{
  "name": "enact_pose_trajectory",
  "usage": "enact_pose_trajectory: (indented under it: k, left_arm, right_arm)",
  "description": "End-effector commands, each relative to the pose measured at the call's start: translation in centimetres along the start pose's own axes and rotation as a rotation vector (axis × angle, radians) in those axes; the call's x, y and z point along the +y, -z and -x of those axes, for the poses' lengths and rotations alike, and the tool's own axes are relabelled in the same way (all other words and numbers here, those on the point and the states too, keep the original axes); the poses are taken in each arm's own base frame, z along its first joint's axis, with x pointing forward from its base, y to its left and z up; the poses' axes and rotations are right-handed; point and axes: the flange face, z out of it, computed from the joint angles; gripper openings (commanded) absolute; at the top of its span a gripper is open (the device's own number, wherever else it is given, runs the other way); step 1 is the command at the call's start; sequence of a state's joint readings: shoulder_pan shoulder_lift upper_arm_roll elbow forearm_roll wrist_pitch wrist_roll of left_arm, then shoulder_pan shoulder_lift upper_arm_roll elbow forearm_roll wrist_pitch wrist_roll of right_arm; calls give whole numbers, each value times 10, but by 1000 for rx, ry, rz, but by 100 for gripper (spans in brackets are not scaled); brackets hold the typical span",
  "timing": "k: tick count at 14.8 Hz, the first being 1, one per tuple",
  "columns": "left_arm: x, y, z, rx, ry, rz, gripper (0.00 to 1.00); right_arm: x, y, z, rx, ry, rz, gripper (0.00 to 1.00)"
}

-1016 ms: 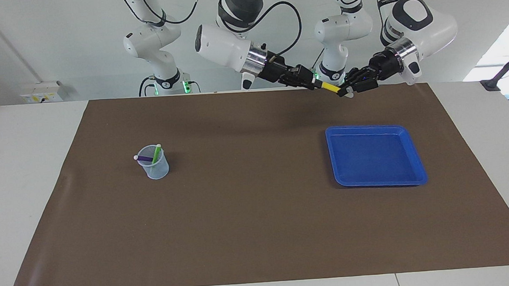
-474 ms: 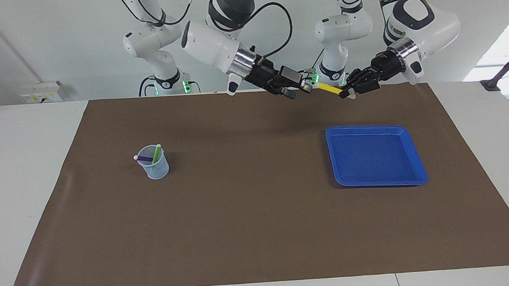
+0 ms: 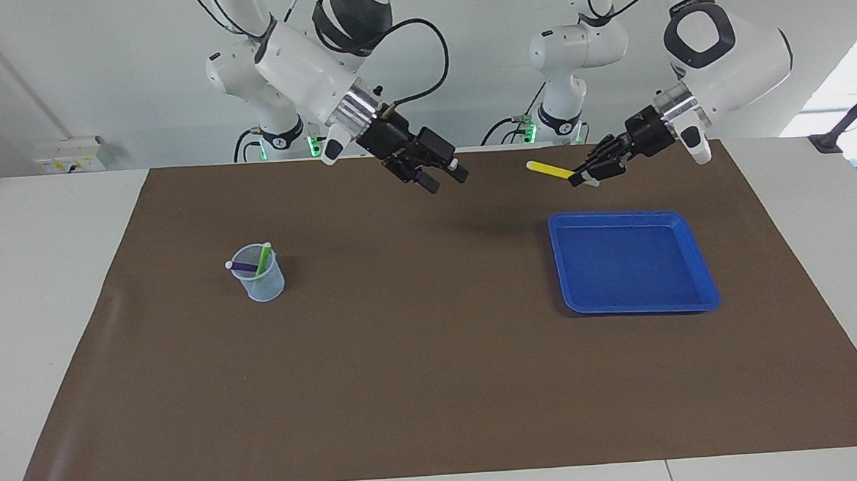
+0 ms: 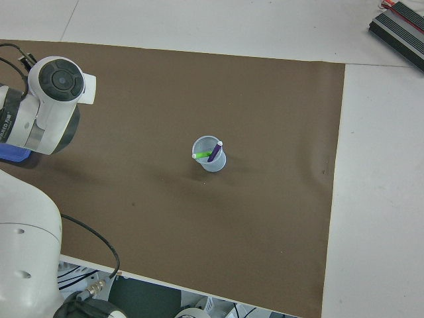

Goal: Right arm passes pens to left for tray arrangement
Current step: 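Place the yellow marker in the tray with the left gripper while the right gripper withdraws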

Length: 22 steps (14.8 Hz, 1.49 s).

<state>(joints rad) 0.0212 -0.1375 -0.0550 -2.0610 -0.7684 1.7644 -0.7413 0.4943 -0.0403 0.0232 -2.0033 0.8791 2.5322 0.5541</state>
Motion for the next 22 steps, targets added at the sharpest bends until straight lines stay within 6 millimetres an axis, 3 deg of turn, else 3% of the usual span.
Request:
enact_pose_trajectory:
  k: [1, 5, 9, 10, 13, 17, 22]
  left_arm:
    - [17, -8, -34, -4, -78, -149, 0]
    - [12, -30, -63, 30, -218, -319, 0]
    - [25, -48, -87, 44, -459, -519, 0]
    - [29, -49, -94, 42, -518, -551, 0]
    - [36, -78, -105, 35, -645, -695, 0]
    - [57, -120, -126, -30, -737, -839, 0]
    - [51, -133, -143, -71, -789, -905, 0]
  right_arm:
    - [23, 20, -21, 44, 61, 119, 100]
    - [53, 42, -60, 125, 285, 430, 100]
    - [65, 73, -91, 159, 486, 644, 100]
    - [67, 84, -101, 150, 518, 666, 100]
    - [74, 126, -125, 128, 569, 703, 100]
    - [75, 171, -134, 101, 574, 735, 100]
    - [47, 208, -132, 83, 579, 816, 100]
